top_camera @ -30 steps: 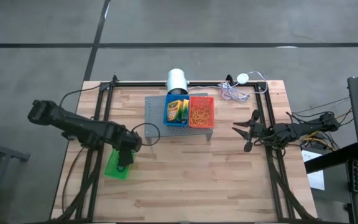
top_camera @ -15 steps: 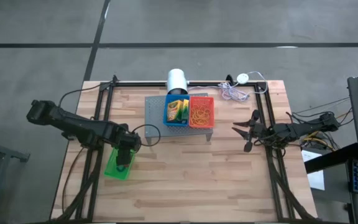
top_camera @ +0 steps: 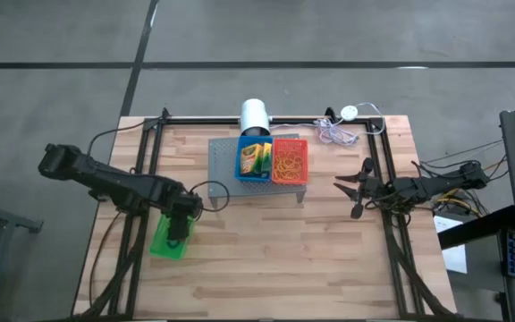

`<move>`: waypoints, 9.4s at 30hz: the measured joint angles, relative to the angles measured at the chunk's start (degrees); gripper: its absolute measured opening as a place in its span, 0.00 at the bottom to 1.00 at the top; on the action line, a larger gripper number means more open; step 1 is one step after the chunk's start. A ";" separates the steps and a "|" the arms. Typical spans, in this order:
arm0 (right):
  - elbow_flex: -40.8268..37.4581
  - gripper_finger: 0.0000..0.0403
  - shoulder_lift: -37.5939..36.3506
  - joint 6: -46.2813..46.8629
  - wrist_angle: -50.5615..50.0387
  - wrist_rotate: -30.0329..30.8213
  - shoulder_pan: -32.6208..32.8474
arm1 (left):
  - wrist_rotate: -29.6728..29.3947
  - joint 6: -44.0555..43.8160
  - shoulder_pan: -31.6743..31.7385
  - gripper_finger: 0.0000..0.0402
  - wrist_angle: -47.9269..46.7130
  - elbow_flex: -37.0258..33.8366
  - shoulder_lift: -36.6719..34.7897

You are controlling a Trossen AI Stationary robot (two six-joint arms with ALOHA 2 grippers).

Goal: Pick & Place Office Desk Supplies
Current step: Put the colored spring keychains into the green bin on the shelf, then return to Home Position

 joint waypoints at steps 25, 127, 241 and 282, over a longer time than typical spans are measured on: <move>0.00 0.23 0.00 0.00 0.00 0.01 0.01 | 2.60 -8.10 0.70 0.05 2.04 0.00 0.00; 0.00 0.23 0.02 0.00 0.00 -0.02 0.02 | 20.56 58.63 55.28 0.03 -37.26 72.46 36.72; 0.00 0.23 0.00 0.00 -0.01 -0.02 0.00 | 1.38 30.31 24.92 0.54 8.32 42.24 0.23; 0.00 0.23 0.00 0.00 0.01 -0.01 0.02 | -0.90 27.67 16.99 0.51 63.23 -35.33 -69.60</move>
